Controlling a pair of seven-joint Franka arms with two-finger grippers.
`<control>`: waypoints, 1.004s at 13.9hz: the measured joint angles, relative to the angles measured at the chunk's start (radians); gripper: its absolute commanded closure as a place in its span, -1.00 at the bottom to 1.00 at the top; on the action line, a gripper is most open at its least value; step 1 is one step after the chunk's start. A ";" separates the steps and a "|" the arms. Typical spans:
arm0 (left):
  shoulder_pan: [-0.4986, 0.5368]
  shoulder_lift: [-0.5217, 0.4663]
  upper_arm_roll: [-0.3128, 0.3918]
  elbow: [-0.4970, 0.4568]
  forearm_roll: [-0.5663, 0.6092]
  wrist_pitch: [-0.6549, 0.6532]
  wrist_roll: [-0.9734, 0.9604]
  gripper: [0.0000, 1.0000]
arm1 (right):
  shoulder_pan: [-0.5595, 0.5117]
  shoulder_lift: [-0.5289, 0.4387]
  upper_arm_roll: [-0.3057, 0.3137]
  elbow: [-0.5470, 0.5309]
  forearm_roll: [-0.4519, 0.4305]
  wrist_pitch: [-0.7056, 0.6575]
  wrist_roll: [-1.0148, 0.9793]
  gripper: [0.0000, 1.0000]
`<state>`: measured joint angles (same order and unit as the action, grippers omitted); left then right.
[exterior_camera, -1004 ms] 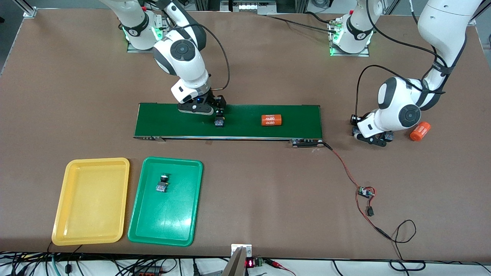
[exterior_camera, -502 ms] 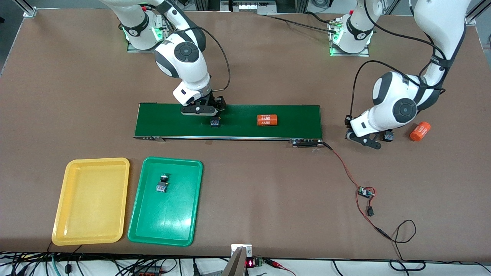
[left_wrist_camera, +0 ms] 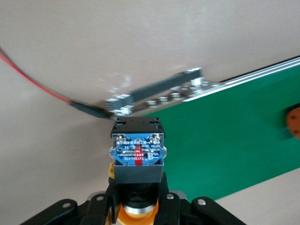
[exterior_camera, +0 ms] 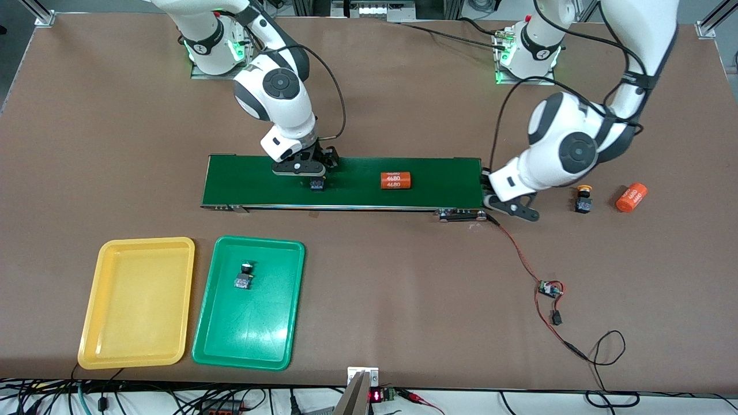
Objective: Sort buttons by color to trays
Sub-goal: 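Carry the held button toward the green tray with the right gripper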
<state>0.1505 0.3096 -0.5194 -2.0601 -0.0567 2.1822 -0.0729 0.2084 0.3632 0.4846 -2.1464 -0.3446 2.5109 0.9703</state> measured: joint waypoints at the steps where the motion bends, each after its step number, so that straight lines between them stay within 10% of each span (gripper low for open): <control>1: -0.025 0.001 -0.004 -0.001 -0.001 -0.002 -0.050 1.00 | 0.000 0.006 0.000 0.000 -0.006 0.000 0.000 -0.92; 9: -0.114 0.063 -0.006 -0.015 -0.002 -0.004 -0.187 0.83 | -0.005 0.013 -0.020 0.002 -0.048 0.001 -0.004 0.47; 10: -0.114 0.072 -0.005 -0.016 -0.002 -0.004 -0.188 0.54 | -0.005 0.013 -0.026 0.003 -0.048 0.001 -0.012 0.47; 12: -0.114 0.090 -0.005 -0.016 -0.002 -0.001 -0.188 -0.99 | -0.008 0.013 -0.035 0.017 -0.048 -0.001 -0.031 0.47; 14: -0.113 0.096 -0.003 -0.014 -0.002 0.014 -0.188 -1.00 | -0.009 0.013 -0.043 0.060 -0.048 -0.035 -0.043 0.47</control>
<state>0.0372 0.4051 -0.5225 -2.0745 -0.0583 2.1962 -0.2606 0.1992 0.3761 0.4414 -2.0866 -0.3925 2.4758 0.9270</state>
